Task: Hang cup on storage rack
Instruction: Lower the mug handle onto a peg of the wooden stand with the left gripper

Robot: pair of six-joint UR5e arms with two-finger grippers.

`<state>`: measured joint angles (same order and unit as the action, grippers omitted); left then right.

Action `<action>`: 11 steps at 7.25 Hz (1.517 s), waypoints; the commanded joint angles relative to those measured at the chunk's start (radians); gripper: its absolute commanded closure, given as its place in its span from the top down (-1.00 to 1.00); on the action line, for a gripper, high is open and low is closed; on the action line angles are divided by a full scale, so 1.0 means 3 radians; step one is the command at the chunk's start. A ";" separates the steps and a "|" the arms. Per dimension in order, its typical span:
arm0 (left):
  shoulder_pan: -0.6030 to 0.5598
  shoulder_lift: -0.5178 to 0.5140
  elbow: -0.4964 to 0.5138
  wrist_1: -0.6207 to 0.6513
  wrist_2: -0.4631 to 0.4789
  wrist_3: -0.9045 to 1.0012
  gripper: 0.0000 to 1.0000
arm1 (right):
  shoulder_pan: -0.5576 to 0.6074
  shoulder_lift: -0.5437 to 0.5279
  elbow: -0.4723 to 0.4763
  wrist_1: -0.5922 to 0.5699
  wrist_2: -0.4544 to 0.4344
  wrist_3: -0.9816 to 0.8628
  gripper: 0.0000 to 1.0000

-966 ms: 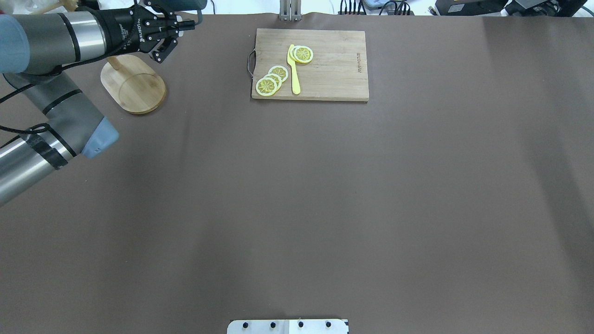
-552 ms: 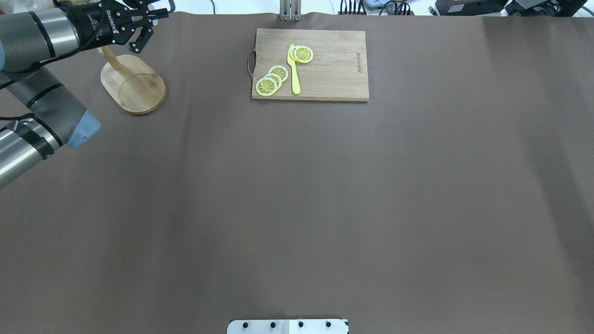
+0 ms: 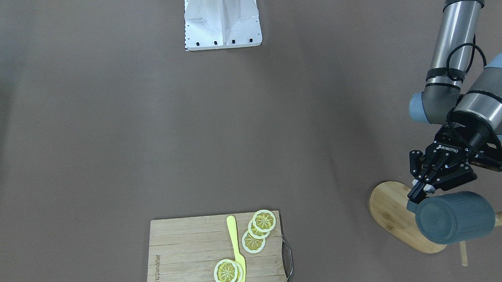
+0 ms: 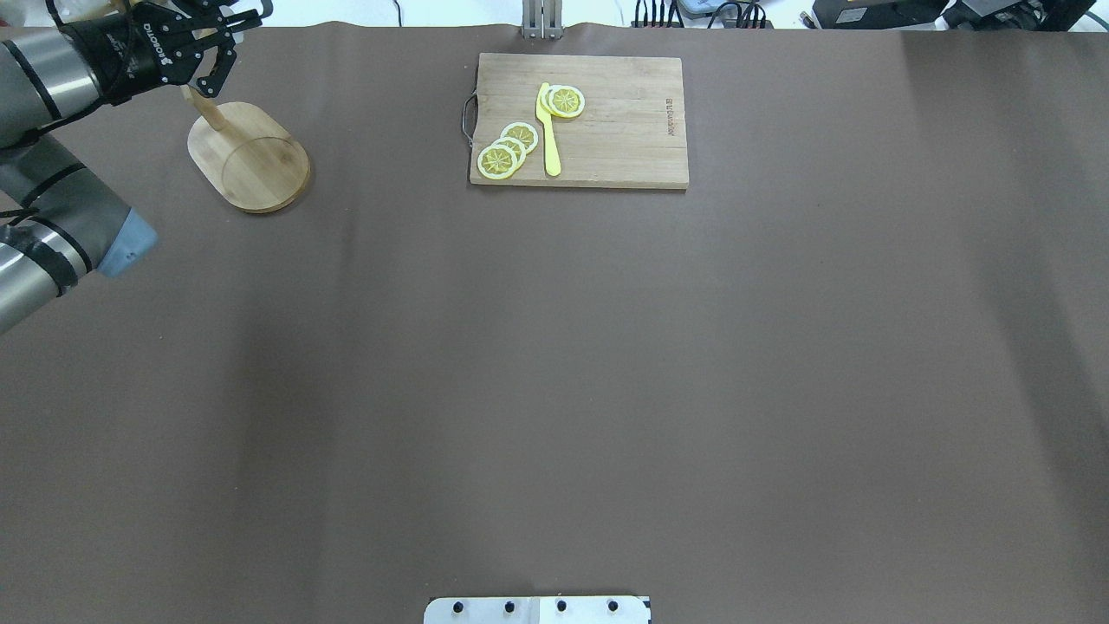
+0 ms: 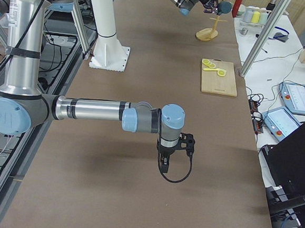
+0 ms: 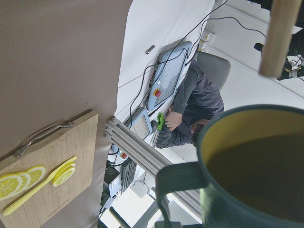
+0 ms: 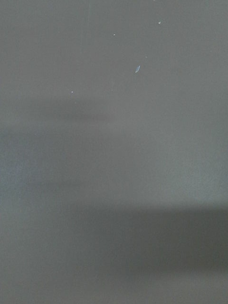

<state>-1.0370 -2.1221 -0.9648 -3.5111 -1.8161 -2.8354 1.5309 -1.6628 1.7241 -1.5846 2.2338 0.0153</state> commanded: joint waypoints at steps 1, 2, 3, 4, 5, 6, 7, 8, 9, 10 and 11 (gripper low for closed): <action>0.0000 0.0007 0.0168 -0.0214 0.0010 -0.0023 -1.00 | 0.0000 0.0000 0.0005 0.0000 0.0004 -0.0005 1.00; 0.0000 0.0007 0.0275 -0.0342 0.0030 -0.0110 -1.00 | 0.0000 0.0000 0.0010 0.0000 0.0004 -0.0005 1.00; 0.0000 0.0007 0.0367 -0.0444 0.0035 -0.0166 -1.00 | 0.0000 0.0000 0.0005 0.0000 0.0004 -0.0005 1.00; 0.0000 0.0012 0.0398 -0.0456 0.0076 -0.0172 -1.00 | -0.0005 0.0000 0.0005 0.0000 0.0004 -0.0005 1.00; 0.0000 0.0012 0.0469 -0.0511 0.0086 -0.0207 -1.00 | 0.0000 0.0000 0.0005 0.0000 0.0004 -0.0005 1.00; 0.0000 0.0017 0.0531 -0.0552 0.0122 -0.0218 -1.00 | 0.0000 0.0000 0.0005 0.0000 0.0009 -0.0005 1.00; 0.0005 0.0033 0.0562 -0.0583 0.0148 -0.0218 -1.00 | 0.0000 0.0000 0.0000 0.0000 0.0004 -0.0005 1.00; 0.0010 0.0043 0.0572 -0.0609 0.0153 -0.0218 -1.00 | -0.0005 0.0000 0.0000 0.0000 0.0009 -0.0005 1.00; 0.0026 0.0043 0.0572 -0.0614 0.0158 -0.0213 -1.00 | 0.0000 0.0000 0.0000 0.0000 0.0009 -0.0005 1.00; 0.0097 0.0043 0.0572 -0.0614 0.0264 -0.0213 -1.00 | 0.0000 0.0000 0.0000 0.0000 0.0009 -0.0005 1.00; 0.0209 0.0048 0.0567 -0.0614 0.0412 -0.0213 -1.00 | 0.0000 0.0000 0.0000 0.0000 0.0009 -0.0005 1.00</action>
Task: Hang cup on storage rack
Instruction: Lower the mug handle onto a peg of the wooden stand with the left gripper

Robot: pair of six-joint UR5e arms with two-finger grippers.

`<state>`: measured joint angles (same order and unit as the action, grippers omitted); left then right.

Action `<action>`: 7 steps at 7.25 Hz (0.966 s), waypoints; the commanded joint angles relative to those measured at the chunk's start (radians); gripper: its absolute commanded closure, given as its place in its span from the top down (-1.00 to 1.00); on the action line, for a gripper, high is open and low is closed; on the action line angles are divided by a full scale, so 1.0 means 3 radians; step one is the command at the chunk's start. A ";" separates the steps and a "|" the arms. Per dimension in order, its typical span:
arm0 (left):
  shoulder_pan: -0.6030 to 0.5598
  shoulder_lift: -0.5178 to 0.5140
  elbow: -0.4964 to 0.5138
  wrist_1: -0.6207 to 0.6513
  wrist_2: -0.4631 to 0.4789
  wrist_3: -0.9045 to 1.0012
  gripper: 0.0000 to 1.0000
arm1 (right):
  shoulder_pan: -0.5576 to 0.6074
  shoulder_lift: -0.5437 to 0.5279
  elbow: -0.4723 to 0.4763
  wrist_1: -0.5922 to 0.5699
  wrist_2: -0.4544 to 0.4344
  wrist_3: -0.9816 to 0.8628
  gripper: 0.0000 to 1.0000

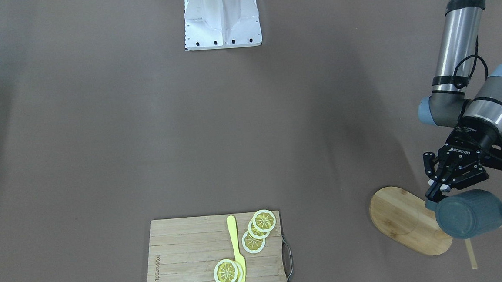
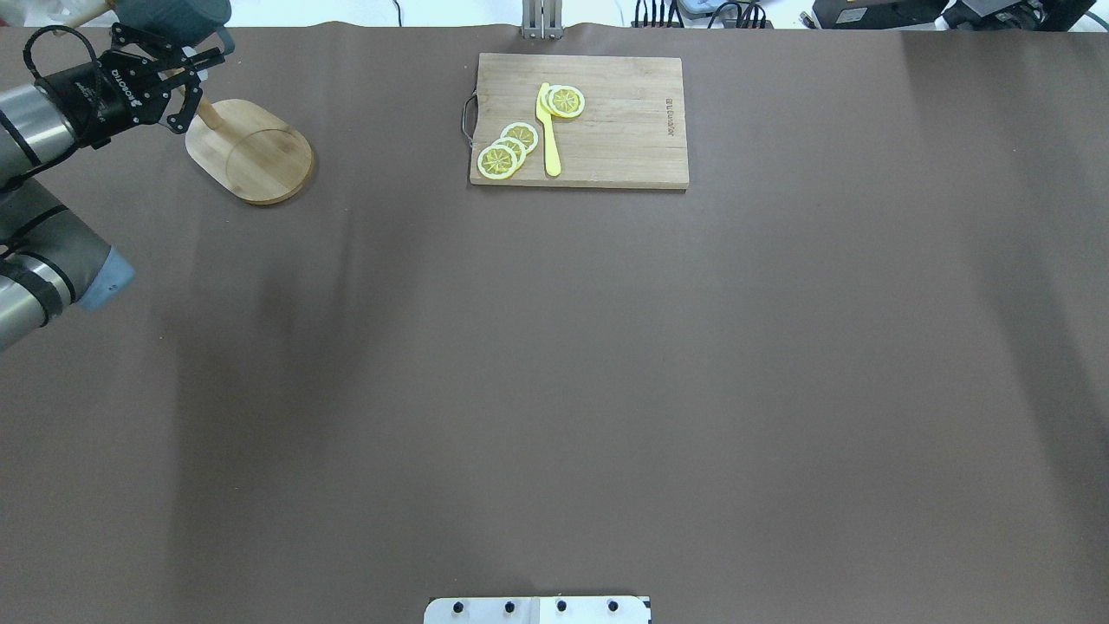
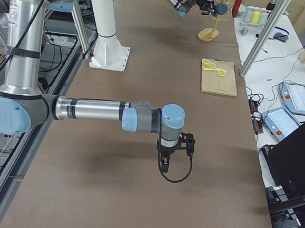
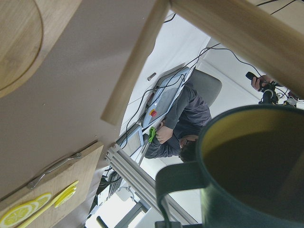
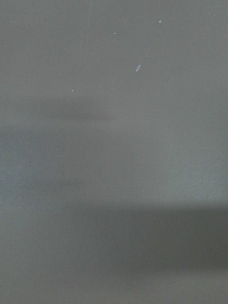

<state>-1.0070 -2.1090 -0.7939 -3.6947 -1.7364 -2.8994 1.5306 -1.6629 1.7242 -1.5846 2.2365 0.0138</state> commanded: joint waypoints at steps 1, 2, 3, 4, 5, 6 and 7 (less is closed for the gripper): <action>0.0130 0.0004 -0.0002 -0.0002 0.0168 0.0000 -1.00 | -0.0004 0.0005 0.0000 0.0005 0.0000 0.0000 1.00; 0.0130 0.0004 -0.0002 -0.0002 0.0169 0.0000 -1.00 | 0.0001 0.0005 0.0000 0.0005 0.0000 0.0000 1.00; 0.0130 0.0004 -0.0007 -0.0017 0.0169 0.0006 -0.99 | -0.0004 0.0005 0.0010 0.0000 0.0000 0.0000 1.00; 0.0130 0.0004 -0.0013 -0.0028 0.0169 0.0026 -0.21 | -0.0004 0.0005 0.0010 0.0000 0.0000 0.0000 1.00; 0.0130 0.0009 -0.0018 -0.0028 0.0169 0.0036 0.96 | -0.0004 0.0005 0.0000 0.0000 0.0000 0.0000 1.00; 0.0135 0.0009 -0.0028 -0.0028 0.0169 0.0041 0.97 | -0.0004 0.0005 0.0000 0.0000 0.0000 0.0000 1.00; 0.0135 0.0015 -0.0048 -0.0038 0.0163 0.0107 0.97 | -0.0004 0.0005 0.0000 0.0005 0.0000 0.0000 1.00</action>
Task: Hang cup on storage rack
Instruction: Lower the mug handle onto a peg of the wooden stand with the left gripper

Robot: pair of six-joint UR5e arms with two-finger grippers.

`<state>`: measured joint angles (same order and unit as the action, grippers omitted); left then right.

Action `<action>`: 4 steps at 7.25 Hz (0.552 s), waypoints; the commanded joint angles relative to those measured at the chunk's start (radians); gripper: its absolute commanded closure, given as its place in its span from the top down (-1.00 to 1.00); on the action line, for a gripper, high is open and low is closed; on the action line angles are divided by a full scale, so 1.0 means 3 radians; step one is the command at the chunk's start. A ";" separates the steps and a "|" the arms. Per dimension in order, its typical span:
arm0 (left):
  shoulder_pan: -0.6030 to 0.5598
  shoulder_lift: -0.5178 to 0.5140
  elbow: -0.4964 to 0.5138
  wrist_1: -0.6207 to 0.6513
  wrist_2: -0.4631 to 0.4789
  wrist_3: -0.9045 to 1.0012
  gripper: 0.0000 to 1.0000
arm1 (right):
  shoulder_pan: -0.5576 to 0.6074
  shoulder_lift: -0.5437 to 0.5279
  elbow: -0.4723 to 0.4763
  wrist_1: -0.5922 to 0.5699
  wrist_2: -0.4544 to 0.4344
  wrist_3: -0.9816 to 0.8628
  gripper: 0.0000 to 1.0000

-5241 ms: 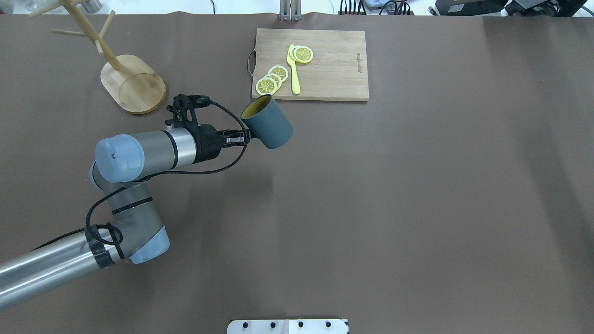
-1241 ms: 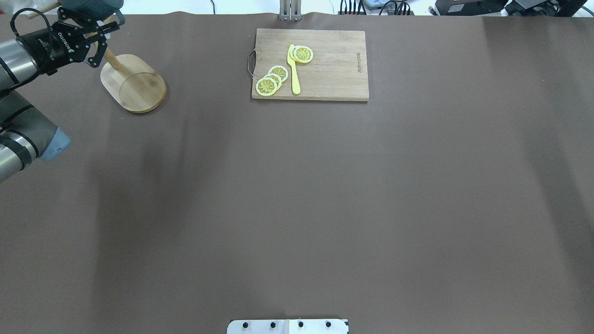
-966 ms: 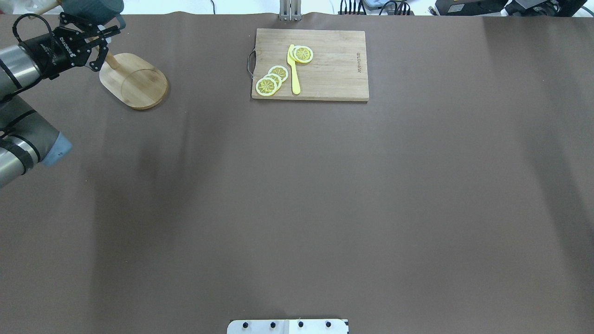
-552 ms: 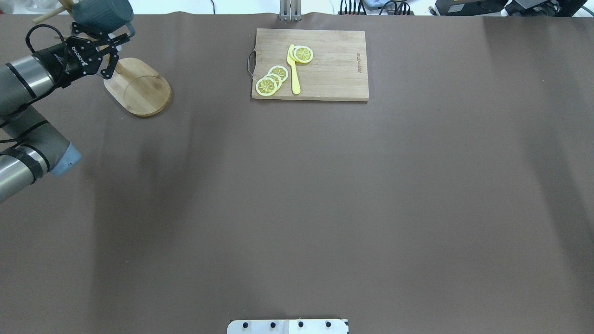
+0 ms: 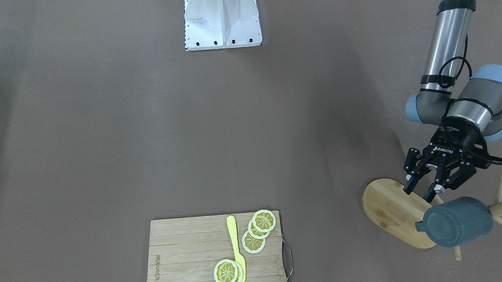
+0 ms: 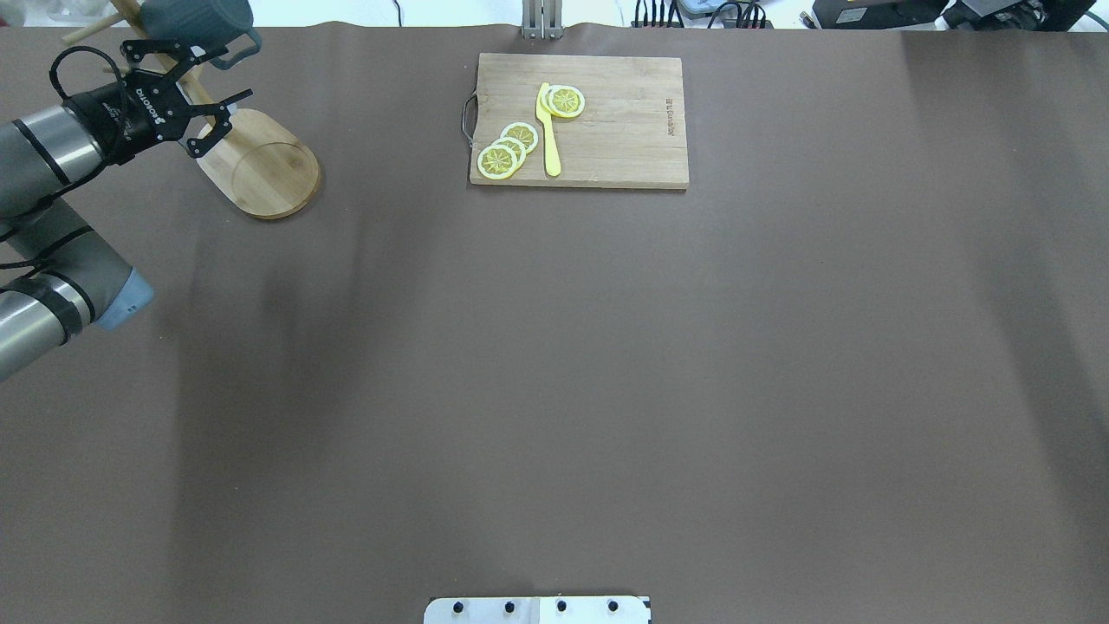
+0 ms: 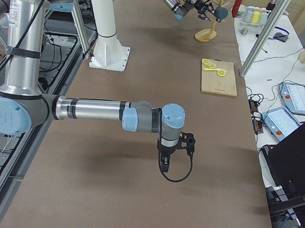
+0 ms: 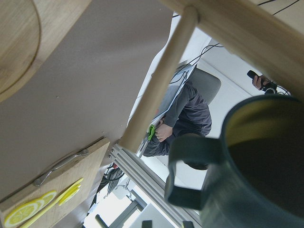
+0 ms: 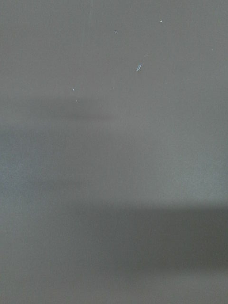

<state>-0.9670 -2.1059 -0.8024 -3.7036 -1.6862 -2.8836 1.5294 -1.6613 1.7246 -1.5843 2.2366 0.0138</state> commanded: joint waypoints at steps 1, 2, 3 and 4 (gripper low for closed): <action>0.0007 0.0025 -0.0040 -0.0069 -0.0014 0.0243 0.98 | 0.0005 0.0000 -0.0001 0.0004 0.0000 0.0000 1.00; 0.0012 0.0101 -0.0182 -0.0115 -0.0030 0.0255 0.98 | 0.0000 0.0000 -0.0007 -0.0001 0.0000 0.0000 1.00; 0.0012 0.0198 -0.0417 -0.0111 -0.0035 0.0260 0.98 | 0.0000 0.0000 -0.0012 -0.0001 0.0000 0.0000 1.00; 0.0012 0.0315 -0.0748 -0.0106 -0.0040 0.0356 0.98 | 0.0000 0.0000 -0.0007 -0.0001 0.0000 0.0000 1.00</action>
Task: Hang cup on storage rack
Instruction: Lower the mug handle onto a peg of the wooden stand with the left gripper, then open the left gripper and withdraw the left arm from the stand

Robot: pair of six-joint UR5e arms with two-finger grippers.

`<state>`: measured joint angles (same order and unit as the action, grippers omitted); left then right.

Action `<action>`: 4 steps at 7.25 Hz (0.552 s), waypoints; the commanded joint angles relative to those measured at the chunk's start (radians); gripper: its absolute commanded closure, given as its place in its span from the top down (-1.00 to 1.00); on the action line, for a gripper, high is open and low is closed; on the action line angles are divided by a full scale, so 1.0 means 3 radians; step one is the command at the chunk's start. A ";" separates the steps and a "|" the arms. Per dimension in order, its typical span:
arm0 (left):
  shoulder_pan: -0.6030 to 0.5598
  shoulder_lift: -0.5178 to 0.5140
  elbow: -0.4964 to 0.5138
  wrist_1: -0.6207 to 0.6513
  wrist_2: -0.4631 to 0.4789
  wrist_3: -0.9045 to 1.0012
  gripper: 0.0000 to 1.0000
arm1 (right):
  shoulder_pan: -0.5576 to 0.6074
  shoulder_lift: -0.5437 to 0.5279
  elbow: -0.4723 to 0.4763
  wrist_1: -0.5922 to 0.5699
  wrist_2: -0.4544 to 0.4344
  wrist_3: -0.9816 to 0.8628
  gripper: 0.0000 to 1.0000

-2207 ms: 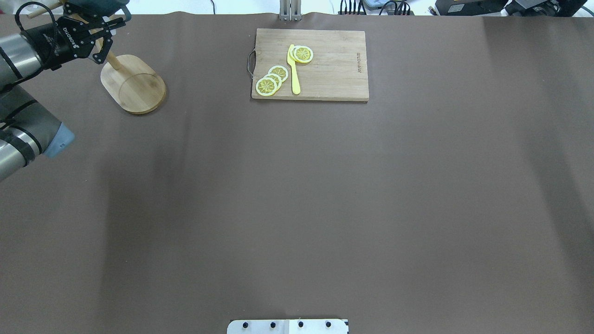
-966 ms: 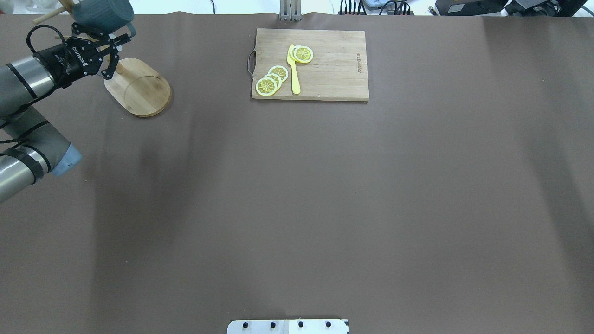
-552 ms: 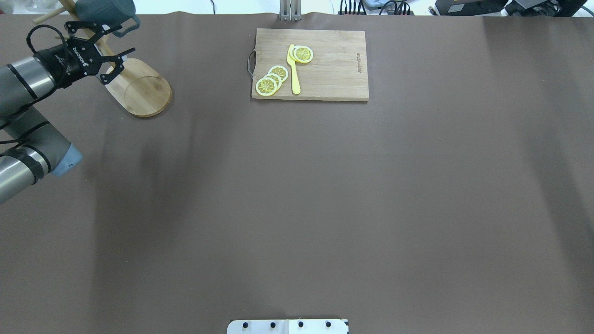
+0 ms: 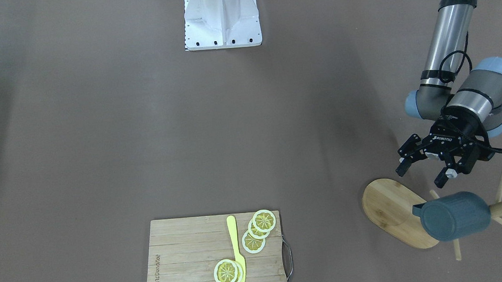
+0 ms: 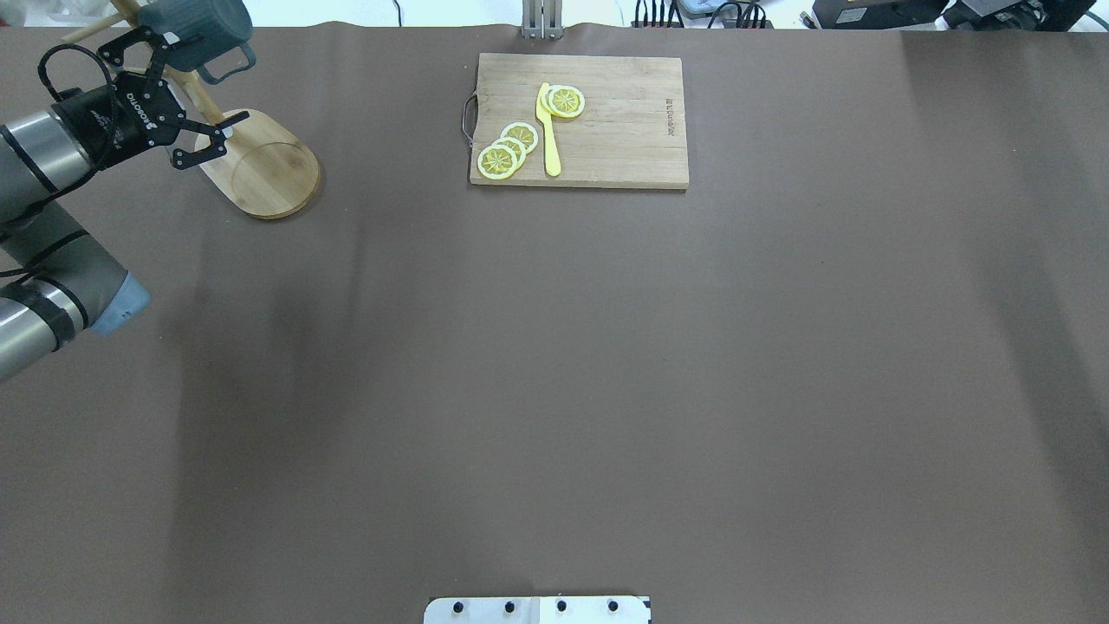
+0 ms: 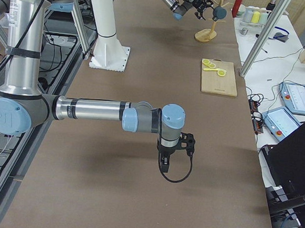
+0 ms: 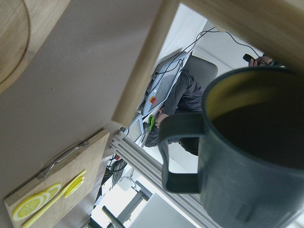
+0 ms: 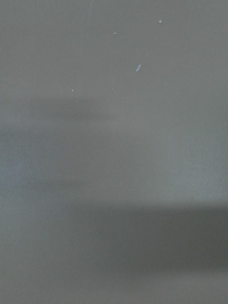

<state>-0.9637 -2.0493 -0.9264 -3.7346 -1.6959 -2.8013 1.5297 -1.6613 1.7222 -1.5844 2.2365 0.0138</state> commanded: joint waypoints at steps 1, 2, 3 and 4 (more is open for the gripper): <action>0.0006 0.0224 -0.0576 0.0013 -0.0124 0.0285 0.98 | -0.0001 0.0000 0.0001 -0.0001 0.0000 0.0000 1.00; 0.0001 0.0250 -0.0695 0.0023 -0.0231 0.0414 0.98 | -0.0001 0.0000 -0.0004 -0.0001 0.0020 0.0000 1.00; 0.0001 0.0321 -0.0827 0.0054 -0.0324 0.0860 0.98 | 0.0004 -0.0005 0.0001 -0.0001 0.0036 0.0000 1.00; 0.0011 0.0458 -0.0945 0.0125 -0.0436 0.1806 0.98 | 0.0004 -0.0005 -0.0004 -0.0001 0.0036 0.0000 1.00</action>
<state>-0.9625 -1.9525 -1.1622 -3.7168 -1.7870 -2.5254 1.5303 -1.6622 1.7221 -1.5846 2.2452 0.0138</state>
